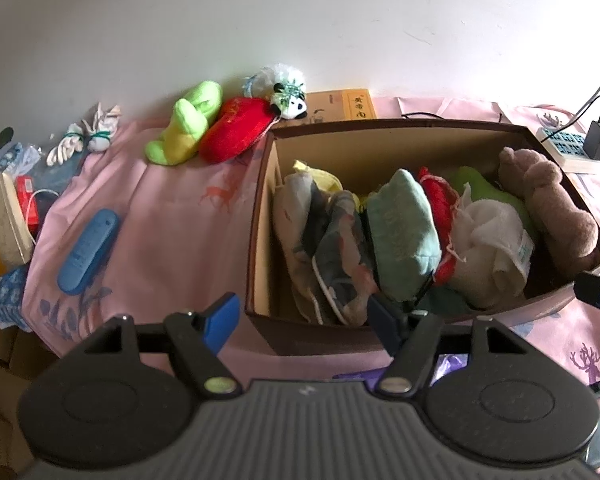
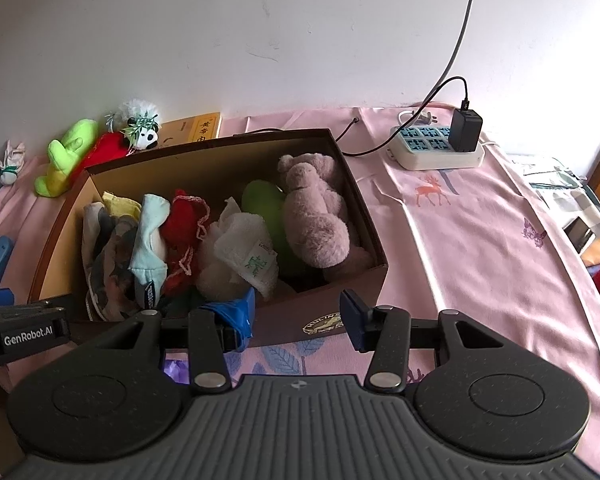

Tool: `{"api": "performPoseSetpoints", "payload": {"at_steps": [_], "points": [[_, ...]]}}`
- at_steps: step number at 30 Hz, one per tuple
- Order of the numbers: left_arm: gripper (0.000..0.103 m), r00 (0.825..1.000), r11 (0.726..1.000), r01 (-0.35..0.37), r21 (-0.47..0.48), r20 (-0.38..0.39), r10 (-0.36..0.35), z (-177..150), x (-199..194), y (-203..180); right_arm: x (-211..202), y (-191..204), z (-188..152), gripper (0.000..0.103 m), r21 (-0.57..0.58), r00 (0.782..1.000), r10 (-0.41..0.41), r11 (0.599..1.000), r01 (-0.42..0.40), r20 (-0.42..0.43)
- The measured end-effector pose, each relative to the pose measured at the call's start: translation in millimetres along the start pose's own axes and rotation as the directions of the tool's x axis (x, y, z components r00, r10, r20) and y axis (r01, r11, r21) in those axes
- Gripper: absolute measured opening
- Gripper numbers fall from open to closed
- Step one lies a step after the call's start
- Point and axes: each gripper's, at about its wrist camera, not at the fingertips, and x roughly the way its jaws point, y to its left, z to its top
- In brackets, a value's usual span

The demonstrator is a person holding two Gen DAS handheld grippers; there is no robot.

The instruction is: Organize soft objects

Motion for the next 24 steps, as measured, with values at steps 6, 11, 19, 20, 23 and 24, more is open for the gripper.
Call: {"api": "performPoseSetpoints", "payload": {"at_steps": [6,11,19,20,23,24], "points": [[0.07,1.0,1.0,0.003,-0.006,-0.004,-0.003,0.0,0.6,2.0,-1.3,1.4,0.0,0.031,-0.009,1.0,-0.004,1.0,0.004,0.008],[0.07,1.0,1.0,0.017,-0.011,-0.011,-0.017,-1.2,1.6,1.3,-3.5,3.4,0.3,0.031,-0.025,1.0,-0.004,1.0,0.005,0.018],[0.07,0.999,0.999,0.028,-0.02,-0.023,-0.028,0.4,6.5,1.9,-3.2,0.6,4.1,0.031,-0.028,1.0,0.005,1.0,-0.004,0.029],[0.07,0.999,0.999,0.027,-0.018,-0.023,-0.028,0.3,7.0,1.4,-2.0,-0.4,4.6,0.031,-0.023,1.0,0.007,1.0,-0.007,0.027],[0.07,0.999,0.999,0.027,-0.017,-0.017,-0.028,0.2,7.1,0.1,0.9,-2.7,5.0,0.031,-0.009,1.0,0.009,1.0,-0.009,0.022],[0.07,0.999,1.0,0.027,-0.016,-0.016,-0.028,-0.1,6.6,-0.5,1.5,-2.9,5.0,0.031,-0.007,1.0,0.009,1.0,-0.009,0.022]]}}
